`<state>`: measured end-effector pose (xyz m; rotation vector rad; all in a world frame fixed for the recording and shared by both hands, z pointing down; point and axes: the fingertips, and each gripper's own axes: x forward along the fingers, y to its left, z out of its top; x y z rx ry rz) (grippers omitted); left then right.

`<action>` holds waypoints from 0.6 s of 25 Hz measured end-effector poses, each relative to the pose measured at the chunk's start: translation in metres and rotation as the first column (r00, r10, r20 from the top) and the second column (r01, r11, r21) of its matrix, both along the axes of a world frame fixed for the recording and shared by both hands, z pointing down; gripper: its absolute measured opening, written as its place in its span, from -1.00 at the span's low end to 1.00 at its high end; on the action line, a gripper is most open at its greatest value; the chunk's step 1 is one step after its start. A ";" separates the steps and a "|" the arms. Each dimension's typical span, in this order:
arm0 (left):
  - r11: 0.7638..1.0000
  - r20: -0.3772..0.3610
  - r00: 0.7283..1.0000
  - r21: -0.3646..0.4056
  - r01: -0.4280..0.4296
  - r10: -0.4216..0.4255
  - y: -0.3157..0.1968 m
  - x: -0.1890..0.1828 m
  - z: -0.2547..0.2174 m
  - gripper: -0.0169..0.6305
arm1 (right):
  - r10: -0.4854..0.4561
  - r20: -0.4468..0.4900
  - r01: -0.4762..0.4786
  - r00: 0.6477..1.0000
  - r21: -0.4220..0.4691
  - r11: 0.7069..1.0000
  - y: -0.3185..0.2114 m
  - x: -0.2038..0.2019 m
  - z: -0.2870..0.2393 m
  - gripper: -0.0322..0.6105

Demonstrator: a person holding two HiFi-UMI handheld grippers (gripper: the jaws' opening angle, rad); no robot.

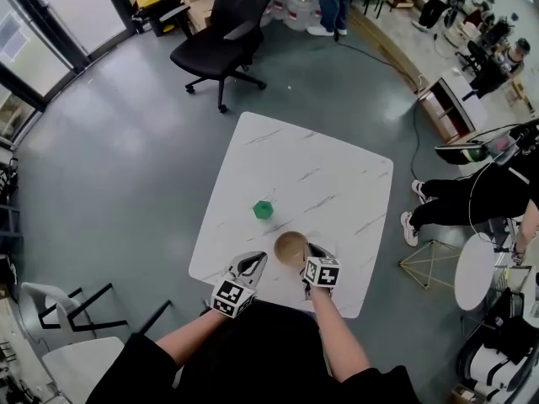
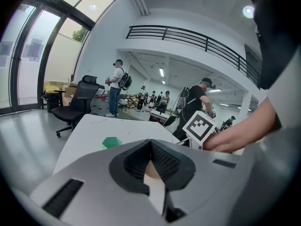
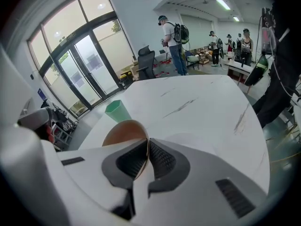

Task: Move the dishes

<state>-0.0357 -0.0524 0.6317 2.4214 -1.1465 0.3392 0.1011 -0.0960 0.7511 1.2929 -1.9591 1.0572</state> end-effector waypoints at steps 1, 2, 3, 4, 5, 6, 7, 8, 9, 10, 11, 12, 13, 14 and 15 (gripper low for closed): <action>1.000 0.004 1.000 0.004 -0.002 0.002 0.002 -0.007 0.001 -0.90 | -0.003 0.004 0.003 1.000 -0.004 1.000 0.000 -0.010 0.001 -0.81; 1.000 0.001 1.000 0.001 0.004 -0.004 0.002 -0.015 0.001 -0.90 | -0.007 0.008 0.007 1.000 -0.008 1.000 0.000 -0.021 0.003 -0.81; 1.000 -0.005 1.000 -0.006 0.016 -0.016 0.002 -0.023 0.001 -0.90 | -0.014 0.010 0.015 1.000 -0.011 1.000 0.000 -0.032 0.004 -0.81; 0.999 -0.012 1.000 -0.013 0.029 -0.029 0.002 -0.032 0.002 -0.90 | -0.026 0.010 0.026 1.000 -0.013 1.000 0.001 -0.043 0.006 -0.81; 0.999 -0.016 0.999 -0.019 0.042 -0.042 0.001 -0.040 0.002 -0.90 | -0.041 0.008 0.041 0.999 -0.015 0.999 0.000 -0.053 0.008 -0.80; 0.998 -0.019 0.998 -0.022 0.052 -0.052 -0.001 -0.048 0.002 -0.90 | -0.055 0.008 0.055 0.998 -0.018 0.998 0.000 -0.064 0.010 -0.80; 0.998 -0.021 0.998 -0.023 0.058 -0.058 -0.002 -0.055 0.002 -0.90 | -0.067 0.007 0.067 0.998 -0.022 0.998 0.000 -0.073 0.013 -0.81; 0.998 -0.022 0.998 -0.023 0.061 -0.062 -0.002 -0.062 0.002 -0.90 | -0.075 0.005 0.075 0.997 -0.027 0.997 -0.001 -0.081 0.016 -0.81; 0.998 -0.024 0.998 -0.022 0.063 -0.063 -0.002 -0.067 0.002 -0.90 | -0.081 0.002 0.081 0.997 -0.031 0.996 -0.001 -0.088 0.020 -0.81; 0.998 -0.025 0.998 -0.023 0.064 -0.064 -0.002 -0.072 0.003 -0.90 | -0.082 0.000 0.082 0.997 -0.037 0.996 -0.002 -0.093 0.023 -0.81; 0.998 -0.026 0.998 -0.022 0.063 -0.064 -0.001 -0.077 0.003 -0.90 | -0.079 0.001 0.078 0.997 -0.045 0.996 -0.002 -0.097 0.027 -0.80; 0.998 -0.026 0.998 -0.021 0.062 -0.062 -0.001 -0.081 0.004 -0.90 | -0.072 0.004 0.072 0.997 -0.053 0.996 -0.002 -0.101 0.030 -0.80; 0.998 -0.026 0.998 -0.019 0.060 -0.060 -0.001 -0.085 0.004 -0.90 | -0.064 0.006 0.064 0.998 -0.062 0.996 -0.002 -0.104 0.033 -0.80; 0.998 -0.028 0.998 -0.018 0.059 -0.059 -0.001 -0.088 0.005 -0.90 | -0.058 0.005 0.058 0.998 -0.070 0.996 -0.002 -0.105 0.035 -0.80; 0.998 -0.030 0.998 -0.017 0.058 -0.059 0.000 -0.091 0.004 -0.90 | -0.056 -0.001 0.056 0.998 -0.076 0.996 -0.001 -0.106 0.038 -0.81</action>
